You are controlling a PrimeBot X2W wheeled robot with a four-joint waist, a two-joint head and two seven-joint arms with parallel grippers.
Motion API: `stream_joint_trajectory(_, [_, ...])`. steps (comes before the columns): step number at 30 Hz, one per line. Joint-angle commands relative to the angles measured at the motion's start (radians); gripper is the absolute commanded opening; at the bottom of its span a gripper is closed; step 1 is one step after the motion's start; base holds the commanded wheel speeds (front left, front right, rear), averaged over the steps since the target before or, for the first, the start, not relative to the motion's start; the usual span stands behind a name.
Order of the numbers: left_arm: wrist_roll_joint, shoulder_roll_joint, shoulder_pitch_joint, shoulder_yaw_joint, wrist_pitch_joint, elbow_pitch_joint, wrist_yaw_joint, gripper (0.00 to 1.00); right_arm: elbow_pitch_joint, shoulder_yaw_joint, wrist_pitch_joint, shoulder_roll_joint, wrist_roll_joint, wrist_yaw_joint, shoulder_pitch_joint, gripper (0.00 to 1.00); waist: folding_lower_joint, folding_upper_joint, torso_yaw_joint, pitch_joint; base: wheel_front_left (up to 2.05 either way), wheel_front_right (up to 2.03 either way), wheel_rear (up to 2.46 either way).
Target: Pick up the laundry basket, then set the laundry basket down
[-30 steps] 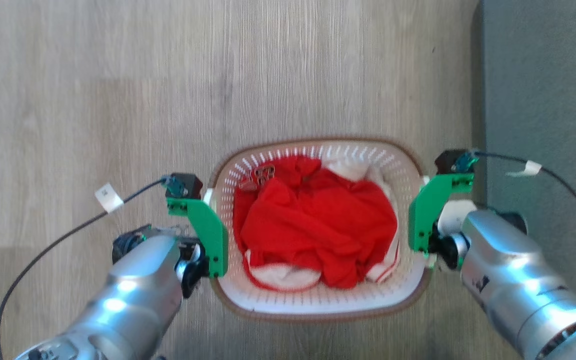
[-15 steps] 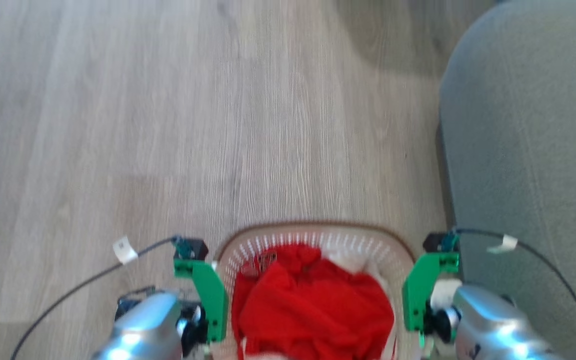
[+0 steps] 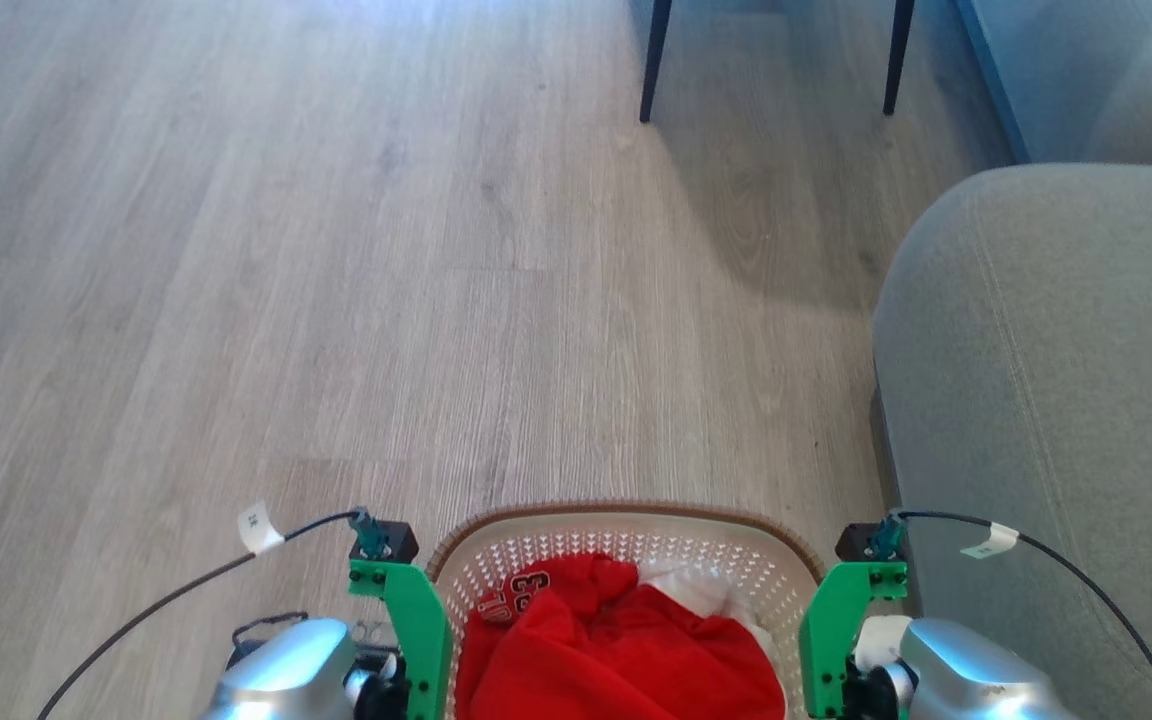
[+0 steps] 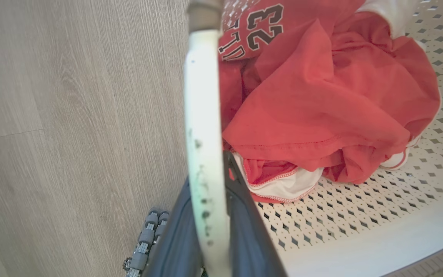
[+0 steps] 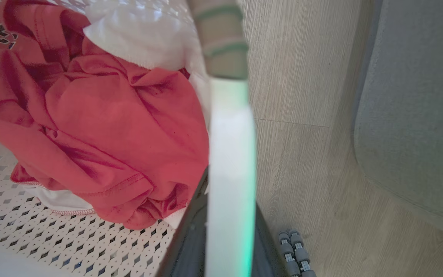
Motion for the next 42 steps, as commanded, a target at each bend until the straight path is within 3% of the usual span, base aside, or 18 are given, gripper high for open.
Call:
stream_joint_trajectory(1, [0.002, 0.014, -0.062, 0.010, -0.003, -0.022, -0.007, 0.00, -0.021, 0.017, -0.002, 0.010, 0.002, 0.006, -0.037, 0.00, 0.0001, -0.0001, 0.007, -0.009, 0.00, 0.00, 0.00])
stream_joint_trajectory(26, [-0.001, 0.028, -0.128, 0.004, 0.276, -0.124, -0.007, 0.00, -0.014, 0.104, 0.090, 0.010, 0.075, 0.006, -0.120, 0.00, 0.0001, -0.0001, 0.016, -0.019, 0.00, 0.00, 0.00])
stream_joint_trajectory(42, [-0.008, 0.035, -0.124, 0.003, 0.269, -0.129, -0.007, 0.00, 0.003, 0.139, 0.075, 0.010, 0.114, 0.006, -0.134, 0.00, 0.0001, -0.0001, 0.012, -0.023, 0.00, 0.00, 0.00])
